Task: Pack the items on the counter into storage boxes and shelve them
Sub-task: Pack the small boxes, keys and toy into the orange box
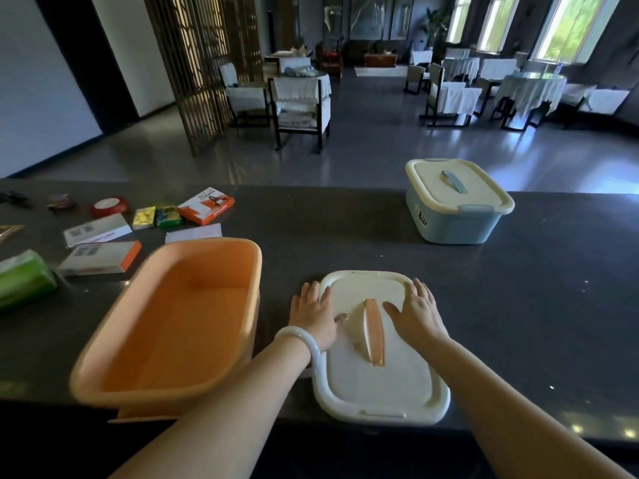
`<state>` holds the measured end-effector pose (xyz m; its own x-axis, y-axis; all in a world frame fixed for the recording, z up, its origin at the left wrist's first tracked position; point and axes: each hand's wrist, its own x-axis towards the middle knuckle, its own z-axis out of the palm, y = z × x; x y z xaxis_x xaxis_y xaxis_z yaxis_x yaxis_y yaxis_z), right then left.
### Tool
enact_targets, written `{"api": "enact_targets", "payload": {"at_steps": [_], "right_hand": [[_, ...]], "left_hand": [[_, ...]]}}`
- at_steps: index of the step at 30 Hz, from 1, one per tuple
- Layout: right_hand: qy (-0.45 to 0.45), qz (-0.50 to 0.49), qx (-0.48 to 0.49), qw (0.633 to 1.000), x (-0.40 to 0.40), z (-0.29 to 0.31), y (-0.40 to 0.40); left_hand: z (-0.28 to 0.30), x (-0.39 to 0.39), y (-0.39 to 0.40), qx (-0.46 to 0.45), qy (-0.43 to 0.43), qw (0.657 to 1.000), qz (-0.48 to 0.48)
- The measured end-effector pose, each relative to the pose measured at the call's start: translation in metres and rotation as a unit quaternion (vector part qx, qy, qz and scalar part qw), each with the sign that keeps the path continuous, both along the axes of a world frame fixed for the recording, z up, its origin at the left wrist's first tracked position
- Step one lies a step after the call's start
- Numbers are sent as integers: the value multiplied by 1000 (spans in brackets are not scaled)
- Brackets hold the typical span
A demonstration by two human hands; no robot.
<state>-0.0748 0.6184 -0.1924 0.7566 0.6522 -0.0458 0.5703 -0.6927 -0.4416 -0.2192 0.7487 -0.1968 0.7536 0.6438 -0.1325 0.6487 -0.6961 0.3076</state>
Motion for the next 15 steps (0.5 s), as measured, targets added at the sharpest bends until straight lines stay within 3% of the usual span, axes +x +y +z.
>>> {"api": "enact_targets", "payload": {"at_steps": [7, 15], "right_hand": [[1, 109, 85, 990, -54, 50, 78], [47, 185, 86, 978, -134, 48, 134]], "left_hand": [[74, -52, 32, 63, -59, 996, 34], [89, -172, 94, 88, -3, 984, 153]]}}
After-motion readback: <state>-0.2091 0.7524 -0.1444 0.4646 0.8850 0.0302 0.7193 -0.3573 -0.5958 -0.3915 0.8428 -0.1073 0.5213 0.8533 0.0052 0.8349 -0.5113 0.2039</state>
